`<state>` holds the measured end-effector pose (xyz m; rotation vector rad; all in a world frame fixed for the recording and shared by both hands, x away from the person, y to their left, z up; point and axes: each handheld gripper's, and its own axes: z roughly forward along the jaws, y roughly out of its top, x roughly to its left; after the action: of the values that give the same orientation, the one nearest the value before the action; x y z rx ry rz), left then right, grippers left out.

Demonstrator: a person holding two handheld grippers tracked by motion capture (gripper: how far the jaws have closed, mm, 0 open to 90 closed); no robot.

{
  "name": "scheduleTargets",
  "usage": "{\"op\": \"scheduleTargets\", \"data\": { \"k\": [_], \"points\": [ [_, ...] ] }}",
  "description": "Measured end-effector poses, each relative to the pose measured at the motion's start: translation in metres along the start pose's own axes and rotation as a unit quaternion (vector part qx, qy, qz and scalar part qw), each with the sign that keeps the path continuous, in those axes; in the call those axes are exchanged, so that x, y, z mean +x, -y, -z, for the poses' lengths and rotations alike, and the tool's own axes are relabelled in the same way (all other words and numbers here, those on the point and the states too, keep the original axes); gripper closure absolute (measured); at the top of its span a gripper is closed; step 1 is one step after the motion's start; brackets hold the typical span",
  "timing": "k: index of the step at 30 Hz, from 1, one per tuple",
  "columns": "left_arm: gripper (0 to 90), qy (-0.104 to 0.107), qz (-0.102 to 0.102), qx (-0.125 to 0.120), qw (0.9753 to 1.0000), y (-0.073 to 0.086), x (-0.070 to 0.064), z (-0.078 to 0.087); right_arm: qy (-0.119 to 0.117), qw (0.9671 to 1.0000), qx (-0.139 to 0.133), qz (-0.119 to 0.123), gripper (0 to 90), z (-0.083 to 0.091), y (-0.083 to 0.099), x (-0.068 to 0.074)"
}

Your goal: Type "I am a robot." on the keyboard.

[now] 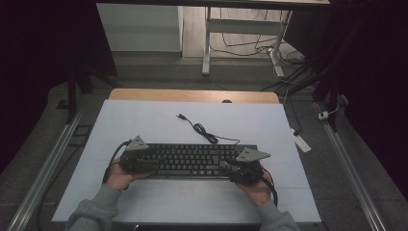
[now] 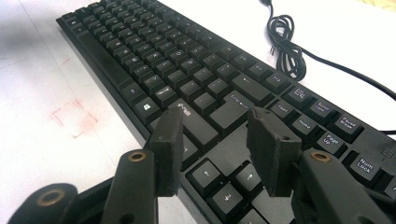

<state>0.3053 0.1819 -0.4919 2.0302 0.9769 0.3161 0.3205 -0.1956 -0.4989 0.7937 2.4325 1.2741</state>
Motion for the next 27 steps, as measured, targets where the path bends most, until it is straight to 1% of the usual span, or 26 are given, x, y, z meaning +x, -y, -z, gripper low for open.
{"op": "scheduleTargets", "data": {
  "k": [2,7,9,10,16,21,27],
  "points": [
    [58.3,0.004,-0.001,0.001,1.0,0.0,0.0,-0.001,-0.004,1.0,0.001,0.0,56.3,0.0,0.0,0.0],
    [80.4,0.008,-0.003,0.005,1.0,-0.001,-0.002,-0.002,-0.003,1.0,0.003,0.001,56.3,-0.001,0.0,0.0],
    [87.5,0.012,-0.003,0.008,0.9999,-0.001,-0.004,-0.004,-0.005,1.0,0.002,0.001,56.3,-0.002,0.001,0.0],
    [88.8,0.016,-0.005,0.01,0.9998,-0.002,-0.004,-0.006,-0.004,1.0,0.004,0.001,56.3,-0.002,0.0,0.0],
    [89.1,0.028,-0.023,0.034,0.9987,-0.003,-0.015,-0.021,-0.004,1.0,0.005,0.0,56.3,-0.002,0.001,0.0],
    [89.1,0.028,-0.036,0.052,0.9976,-0.003,-0.021,-0.032,-0.004,1.0,0.007,0.001,56.3,-0.003,0.001,0.0],
    [89.1,0.026,-0.038,0.066,0.9968,-0.002,-0.023,-0.039,-0.003,1.0,0.007,0.002,56.3,-0.003,0.001,-0.001]
  ]
}}
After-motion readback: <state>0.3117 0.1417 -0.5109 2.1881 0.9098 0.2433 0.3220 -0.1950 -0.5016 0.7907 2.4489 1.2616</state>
